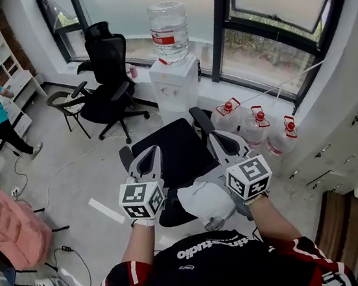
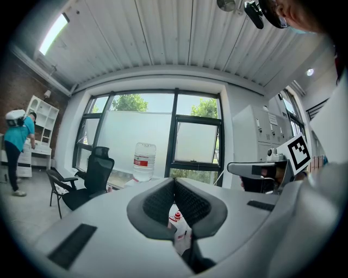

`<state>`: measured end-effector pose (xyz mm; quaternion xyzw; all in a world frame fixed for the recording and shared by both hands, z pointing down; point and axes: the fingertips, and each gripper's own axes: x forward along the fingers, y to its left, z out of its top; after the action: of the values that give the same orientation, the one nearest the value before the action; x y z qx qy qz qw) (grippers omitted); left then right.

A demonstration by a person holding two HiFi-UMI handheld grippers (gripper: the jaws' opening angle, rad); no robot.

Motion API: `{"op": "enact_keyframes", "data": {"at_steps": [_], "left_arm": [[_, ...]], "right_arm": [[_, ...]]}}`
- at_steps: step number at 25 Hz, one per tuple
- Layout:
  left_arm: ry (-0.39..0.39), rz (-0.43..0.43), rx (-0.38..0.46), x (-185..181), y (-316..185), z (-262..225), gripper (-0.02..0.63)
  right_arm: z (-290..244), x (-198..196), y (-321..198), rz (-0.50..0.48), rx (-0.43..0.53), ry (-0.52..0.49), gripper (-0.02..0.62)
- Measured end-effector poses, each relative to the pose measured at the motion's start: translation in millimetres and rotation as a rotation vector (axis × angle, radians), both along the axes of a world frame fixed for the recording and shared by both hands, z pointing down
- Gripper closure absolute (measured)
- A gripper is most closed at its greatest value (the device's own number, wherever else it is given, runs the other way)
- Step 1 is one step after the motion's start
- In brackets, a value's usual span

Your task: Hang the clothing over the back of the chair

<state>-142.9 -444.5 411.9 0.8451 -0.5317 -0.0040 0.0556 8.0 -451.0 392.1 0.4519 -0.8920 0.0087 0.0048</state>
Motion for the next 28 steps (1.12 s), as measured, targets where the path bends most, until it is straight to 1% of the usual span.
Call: {"op": "enact_keyframes", "data": {"at_steps": [16,28], "left_arm": [[-0.002,-0.014,0.008,-3.5,1.3,-3.6,0.583],[-0.006,-0.040,0.028,-13.2,5.4,-8.7,0.583]], "right_arm": [[-3.1,-1.9,1.2,0.008,0.004,0.006,0.600],[0.8,1.3,0.1,0.036,-0.012,0.001,0.600]]}}
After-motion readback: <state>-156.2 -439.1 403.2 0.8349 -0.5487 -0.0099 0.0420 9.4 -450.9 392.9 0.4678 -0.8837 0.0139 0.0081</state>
